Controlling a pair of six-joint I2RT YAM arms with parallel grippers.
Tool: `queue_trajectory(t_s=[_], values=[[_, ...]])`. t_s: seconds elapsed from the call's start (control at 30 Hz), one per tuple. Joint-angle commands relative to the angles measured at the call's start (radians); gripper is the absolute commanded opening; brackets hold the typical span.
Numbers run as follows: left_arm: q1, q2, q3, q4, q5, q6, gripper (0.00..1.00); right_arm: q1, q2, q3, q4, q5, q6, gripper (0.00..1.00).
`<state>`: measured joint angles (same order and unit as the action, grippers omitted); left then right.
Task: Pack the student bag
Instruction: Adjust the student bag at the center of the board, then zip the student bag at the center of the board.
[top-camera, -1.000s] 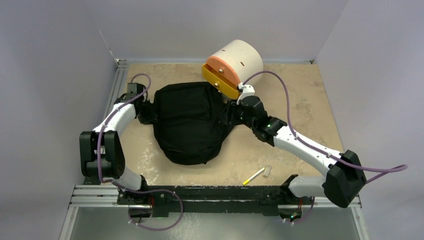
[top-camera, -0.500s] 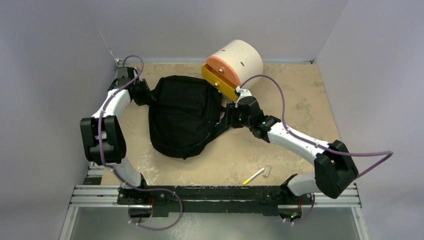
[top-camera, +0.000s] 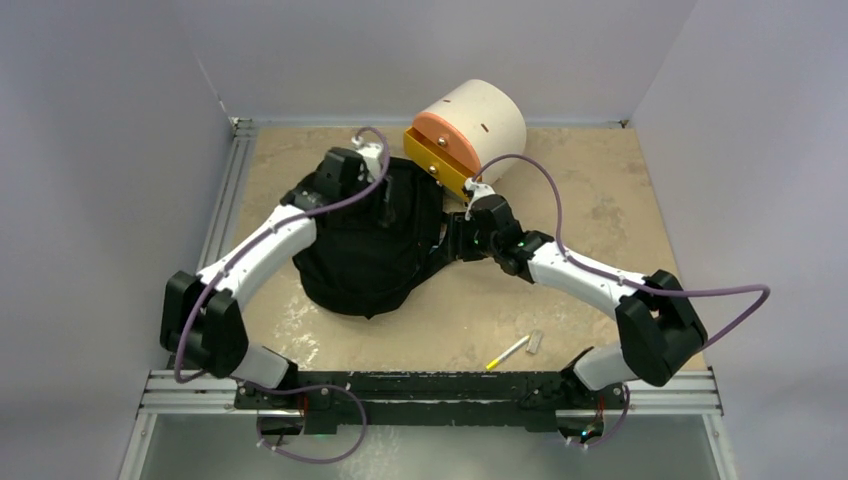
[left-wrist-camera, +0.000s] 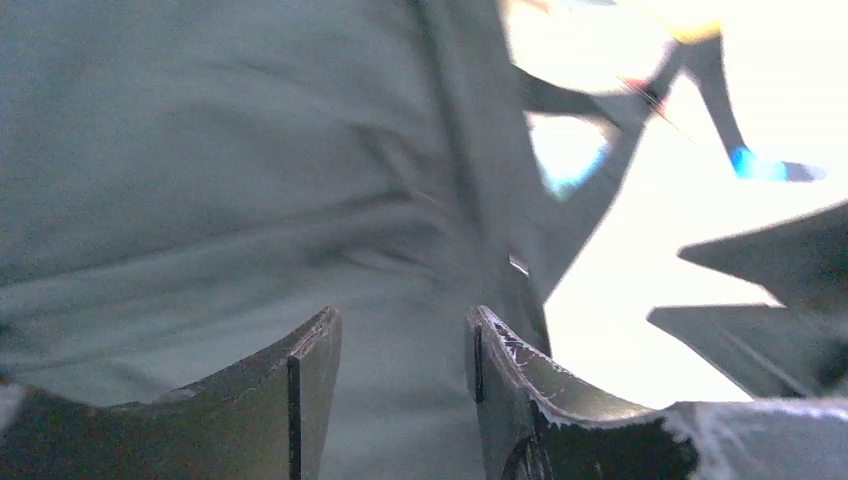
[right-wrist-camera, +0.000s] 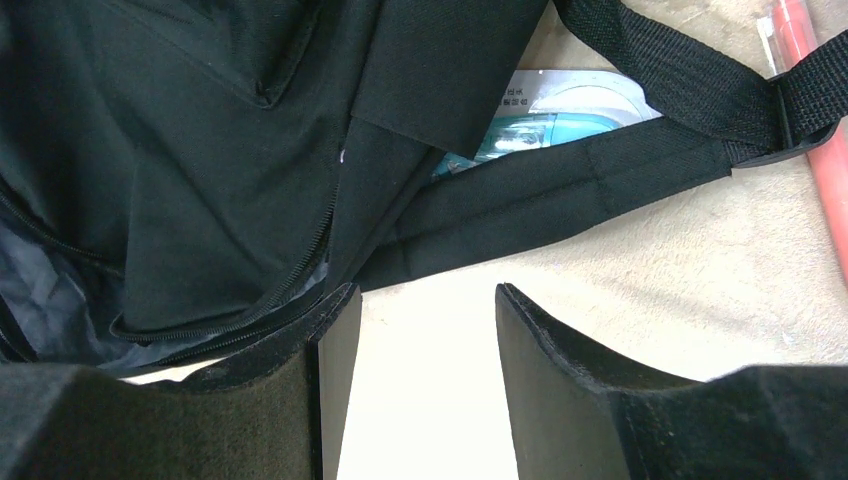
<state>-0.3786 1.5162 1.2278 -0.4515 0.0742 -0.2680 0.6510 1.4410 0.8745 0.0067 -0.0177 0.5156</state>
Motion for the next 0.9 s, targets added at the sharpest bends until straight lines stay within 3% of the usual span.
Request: queue_trajectory(t_s=[0.0,0.13,0.37,0.87], values=[[-0.126,-0.116,-0.093,0.015,0.208,0.022,0.47,-0.008,0.0,-0.001,0.02,-0.015,-0.003,0.54],[-0.223,-0.149,-0.14,-0.013,0.245,0.019,0.46,-0.01,0.001,-0.008,0.024,-0.025,0.017,0.54],[-0.335,-0.106,-0.202,-0.029,0.074,0.03,0.44,-0.01,-0.02,-0.026,0.042,-0.054,0.052,0.54],[-0.392,0.014,-0.208,0.065,-0.211,0.003,0.44,-0.01,-0.074,-0.038,0.029,-0.055,0.063,0.55]])
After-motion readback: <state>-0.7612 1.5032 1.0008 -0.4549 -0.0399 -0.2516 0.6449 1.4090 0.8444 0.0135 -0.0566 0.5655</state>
